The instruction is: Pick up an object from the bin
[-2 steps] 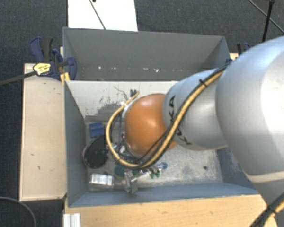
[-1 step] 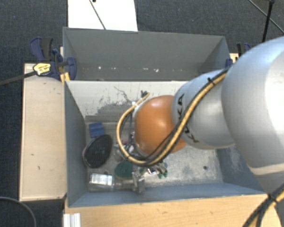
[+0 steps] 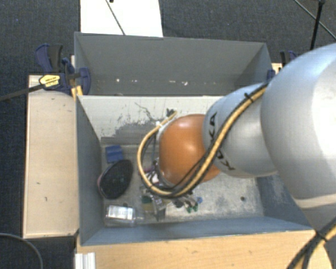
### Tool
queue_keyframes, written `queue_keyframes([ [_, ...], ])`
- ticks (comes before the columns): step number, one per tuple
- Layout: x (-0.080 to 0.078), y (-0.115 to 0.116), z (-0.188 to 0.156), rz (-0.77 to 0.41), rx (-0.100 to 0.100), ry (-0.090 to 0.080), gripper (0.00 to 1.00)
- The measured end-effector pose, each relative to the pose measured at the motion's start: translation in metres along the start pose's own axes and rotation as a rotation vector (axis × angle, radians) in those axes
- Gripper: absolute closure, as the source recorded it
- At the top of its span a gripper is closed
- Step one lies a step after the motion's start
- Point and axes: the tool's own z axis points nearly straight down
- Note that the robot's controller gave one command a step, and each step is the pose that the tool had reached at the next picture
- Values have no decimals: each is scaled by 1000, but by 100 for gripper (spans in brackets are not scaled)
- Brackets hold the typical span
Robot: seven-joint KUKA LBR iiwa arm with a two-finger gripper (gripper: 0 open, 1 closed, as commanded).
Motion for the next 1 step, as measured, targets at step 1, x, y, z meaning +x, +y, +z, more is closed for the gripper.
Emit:
queue_keyframes([
  [1,-16,-30,-125,-20,3,-7,100],
])
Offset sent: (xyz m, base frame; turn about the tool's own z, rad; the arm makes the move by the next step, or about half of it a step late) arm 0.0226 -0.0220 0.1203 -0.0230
